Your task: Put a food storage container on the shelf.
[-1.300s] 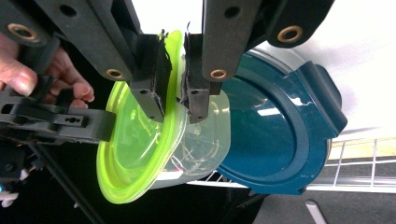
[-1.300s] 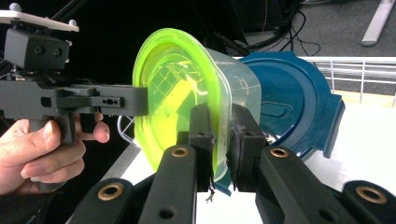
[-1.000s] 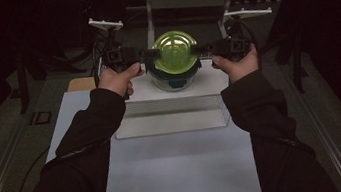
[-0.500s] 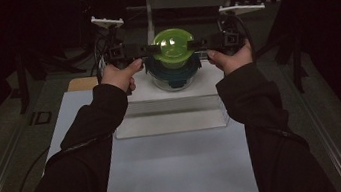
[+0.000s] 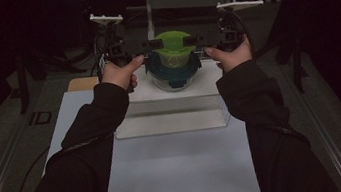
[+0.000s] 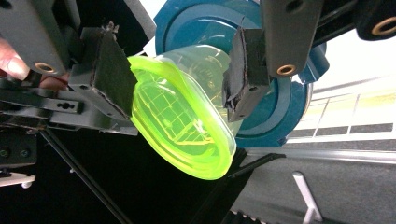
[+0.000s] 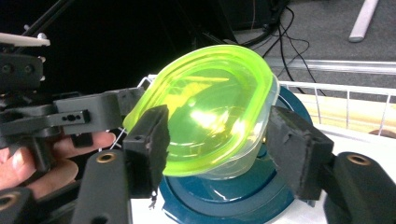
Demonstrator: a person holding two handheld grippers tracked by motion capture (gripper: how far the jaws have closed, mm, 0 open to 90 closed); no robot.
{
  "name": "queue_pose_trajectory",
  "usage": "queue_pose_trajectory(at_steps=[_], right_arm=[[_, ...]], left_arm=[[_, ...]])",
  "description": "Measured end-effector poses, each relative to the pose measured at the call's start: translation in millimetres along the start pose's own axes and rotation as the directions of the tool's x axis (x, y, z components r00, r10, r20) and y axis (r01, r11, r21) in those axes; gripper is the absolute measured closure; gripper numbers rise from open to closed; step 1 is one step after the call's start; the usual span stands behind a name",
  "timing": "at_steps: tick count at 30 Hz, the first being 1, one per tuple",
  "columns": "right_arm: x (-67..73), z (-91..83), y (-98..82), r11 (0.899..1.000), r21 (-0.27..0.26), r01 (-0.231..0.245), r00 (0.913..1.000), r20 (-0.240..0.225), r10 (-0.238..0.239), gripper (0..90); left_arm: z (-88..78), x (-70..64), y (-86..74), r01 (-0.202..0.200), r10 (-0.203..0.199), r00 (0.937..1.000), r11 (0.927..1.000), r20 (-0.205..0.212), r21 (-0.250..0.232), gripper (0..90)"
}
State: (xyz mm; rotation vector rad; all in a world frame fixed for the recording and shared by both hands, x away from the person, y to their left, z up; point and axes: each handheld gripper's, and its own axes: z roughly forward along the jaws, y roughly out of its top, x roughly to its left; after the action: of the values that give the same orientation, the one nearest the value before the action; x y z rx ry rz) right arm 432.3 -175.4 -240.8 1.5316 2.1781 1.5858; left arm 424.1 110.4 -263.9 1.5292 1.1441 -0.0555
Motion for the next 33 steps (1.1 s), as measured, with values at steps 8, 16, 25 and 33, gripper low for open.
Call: queue_pose_trajectory(at_steps=[8, 16, 25, 33], right_arm=[[8.5, -13.5, -5.6, 0.998, -0.019, 0.065, 0.9974, -0.030, -0.065, 23.8], [14.5, -22.1, -20.7, 0.996, -0.035, 0.083, 0.9938, -0.071, -0.086, 21.6], [10.5, -24.5, -53.2, 0.995, -0.022, 0.101, 0.9901, -0.096, -0.103, 21.5], [5.5, -29.6, -84.1, 0.992, -0.023, 0.128, 0.9862, -0.104, -0.129, 21.0]], left_arm=[[-15.9, -7.4, -14.1, -0.087, 0.092, 0.9910, 0.9950, 0.097, -0.050, 31.1], [-28.4, -13.4, -31.7, -0.154, 0.159, 0.9763, 0.9872, 0.147, -0.040, 16.5], [-39.4, -11.7, -58.3, -0.233, 0.236, 0.9588, 0.9717, 0.158, -0.040, 13.7], [-38.4, -13.1, -84.5, -0.302, 0.302, 0.9394, 0.9529, 0.163, -0.023, 13.7]])
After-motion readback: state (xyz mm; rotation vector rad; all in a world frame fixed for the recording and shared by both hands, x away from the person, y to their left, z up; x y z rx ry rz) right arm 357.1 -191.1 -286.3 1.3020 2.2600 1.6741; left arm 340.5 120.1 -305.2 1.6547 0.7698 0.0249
